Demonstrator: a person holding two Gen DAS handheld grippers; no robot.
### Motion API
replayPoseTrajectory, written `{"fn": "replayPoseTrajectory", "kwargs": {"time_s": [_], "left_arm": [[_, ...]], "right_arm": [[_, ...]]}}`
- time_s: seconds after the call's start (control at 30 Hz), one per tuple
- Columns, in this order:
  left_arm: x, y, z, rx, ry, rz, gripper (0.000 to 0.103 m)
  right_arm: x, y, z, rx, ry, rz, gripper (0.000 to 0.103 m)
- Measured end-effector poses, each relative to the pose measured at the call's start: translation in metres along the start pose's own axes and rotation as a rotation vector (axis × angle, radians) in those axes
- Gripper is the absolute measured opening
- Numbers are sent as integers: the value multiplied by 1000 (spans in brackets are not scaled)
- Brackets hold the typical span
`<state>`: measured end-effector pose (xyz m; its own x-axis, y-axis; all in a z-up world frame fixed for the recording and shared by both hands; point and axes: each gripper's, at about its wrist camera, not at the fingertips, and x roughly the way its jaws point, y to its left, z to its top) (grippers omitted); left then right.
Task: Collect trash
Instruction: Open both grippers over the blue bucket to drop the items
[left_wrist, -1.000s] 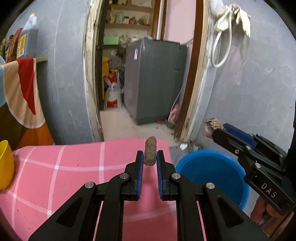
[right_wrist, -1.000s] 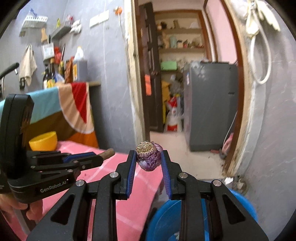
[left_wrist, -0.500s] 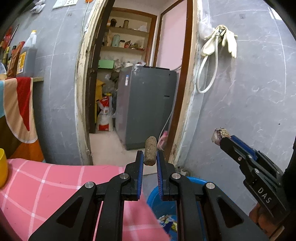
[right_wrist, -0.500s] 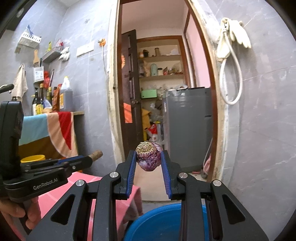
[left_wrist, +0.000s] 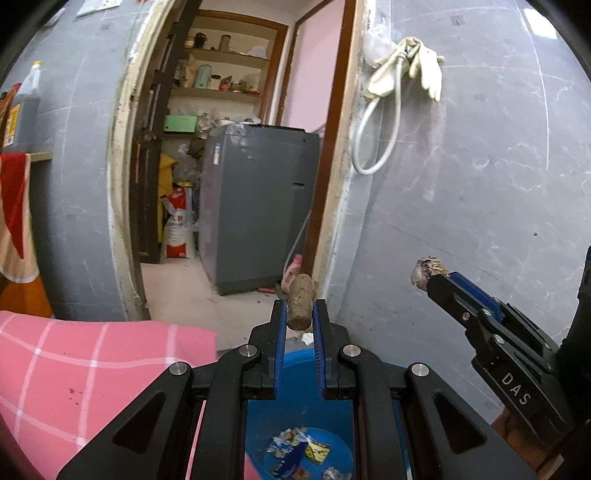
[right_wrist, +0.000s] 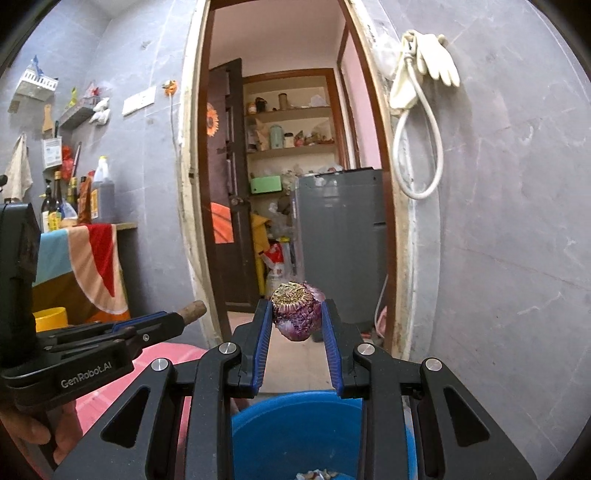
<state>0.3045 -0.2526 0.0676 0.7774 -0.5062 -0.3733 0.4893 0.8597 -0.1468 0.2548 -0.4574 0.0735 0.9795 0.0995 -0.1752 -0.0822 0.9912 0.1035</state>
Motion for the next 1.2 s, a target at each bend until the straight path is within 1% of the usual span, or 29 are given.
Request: {"fn": "replayPoseTrajectory", "kwargs": {"time_s": [0.23,0.37,0.43,0.47,0.53,0.7,0.77,0.97,1.03,1.17,1.2], "left_arm": [[20,-12,-9,1,72,-27,11],[30,-10,-13,-24,120,-38,11],[33,-9,-14,-36,144,-43,11],[35,-8,-14,-43,155,-44,11],[35,-6,-16,-54,166,-42,12],[32,-3,-17,-56,171,-27,13],[29,-1,-18,-56,169,-21,14],[18,8,-15,-66,138,1,26],[13,11,-14,-68,128,13,33],[3,17,-13,-68,110,41,42],[-1,19,-13,-68,105,52,47]], "right_arm": [[7,-15,-9,25,80,-19,27],[10,-21,-12,34,113,-26,27],[10,-22,-14,37,122,-30,28],[10,-22,-14,38,126,-31,31],[10,-23,-15,40,127,-32,34],[11,-22,-15,40,125,-31,36],[11,-21,-14,39,124,-30,39],[10,-14,-10,37,112,-26,45],[10,-12,-10,38,109,-28,48],[10,-8,-9,34,105,-31,54],[10,-8,-8,34,105,-32,58]]}}
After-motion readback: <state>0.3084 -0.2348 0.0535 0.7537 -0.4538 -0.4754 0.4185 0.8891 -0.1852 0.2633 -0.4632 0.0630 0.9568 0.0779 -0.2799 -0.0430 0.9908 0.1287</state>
